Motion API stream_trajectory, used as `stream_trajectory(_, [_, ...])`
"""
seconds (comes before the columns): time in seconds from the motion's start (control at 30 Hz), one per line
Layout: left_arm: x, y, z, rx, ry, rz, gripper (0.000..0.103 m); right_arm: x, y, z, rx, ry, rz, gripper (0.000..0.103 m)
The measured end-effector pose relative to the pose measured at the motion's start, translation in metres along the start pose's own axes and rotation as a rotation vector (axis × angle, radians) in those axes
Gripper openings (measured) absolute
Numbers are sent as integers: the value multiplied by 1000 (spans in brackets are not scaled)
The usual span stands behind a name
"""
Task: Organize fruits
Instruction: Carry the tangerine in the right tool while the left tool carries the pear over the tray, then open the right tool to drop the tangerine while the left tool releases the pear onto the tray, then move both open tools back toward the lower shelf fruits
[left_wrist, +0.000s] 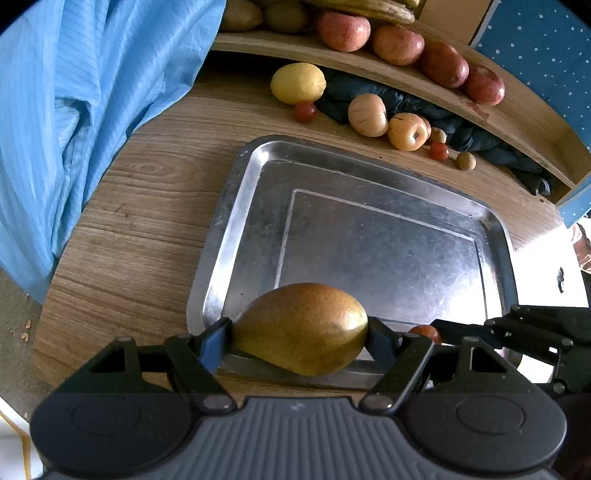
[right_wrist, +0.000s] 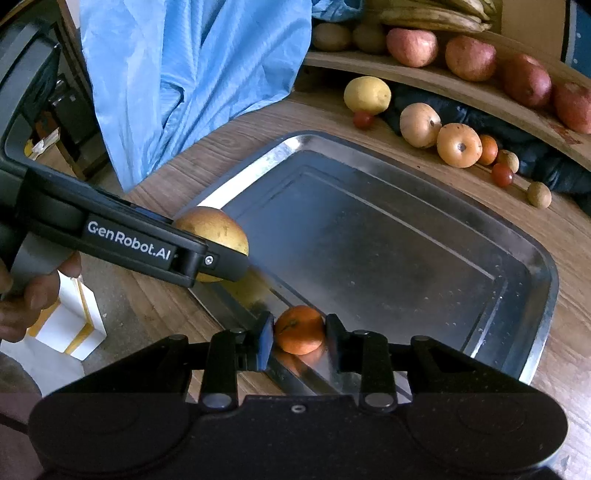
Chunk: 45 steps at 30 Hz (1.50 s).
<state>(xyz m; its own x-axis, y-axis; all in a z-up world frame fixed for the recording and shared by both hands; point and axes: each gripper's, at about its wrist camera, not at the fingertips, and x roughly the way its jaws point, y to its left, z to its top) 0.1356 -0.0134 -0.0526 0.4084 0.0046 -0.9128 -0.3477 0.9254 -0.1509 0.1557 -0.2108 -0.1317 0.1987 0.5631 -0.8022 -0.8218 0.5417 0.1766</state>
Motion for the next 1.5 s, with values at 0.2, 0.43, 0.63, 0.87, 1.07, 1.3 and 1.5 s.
stream_trajectory(0.2, [-3, -2, 2, 22, 5, -13, 85, -5, -3, -3, 23, -8, -22, 48])
stream_trajectory(0.43, [-20, -5, 2, 81, 1, -14, 94, -21, -7, -7, 46, -5, -36, 74])
stream_trajectory(0.63, [-38, -7, -3, 181, -14, -4, 101, -43, -14, -8, 57, 32, -77, 92])
stream_trajectory(0.87, [-43, 4, -3, 220, -12, 24, 103, -51, -21, -12, 81, 131, -164, 98])
stream_trajectory(1.07, [-41, 16, 9, 227, -20, 64, 103, -52, -25, -9, 24, 163, -216, 102])
stream_trajectory(1.3, [-35, 23, 31, 222, -35, 80, 103, -47, -34, 4, 40, 163, -244, 102])
stream_trajectory(1.5, [-29, 25, 53, 237, -52, 66, 103, -42, -39, 19, 57, 149, -269, 102])
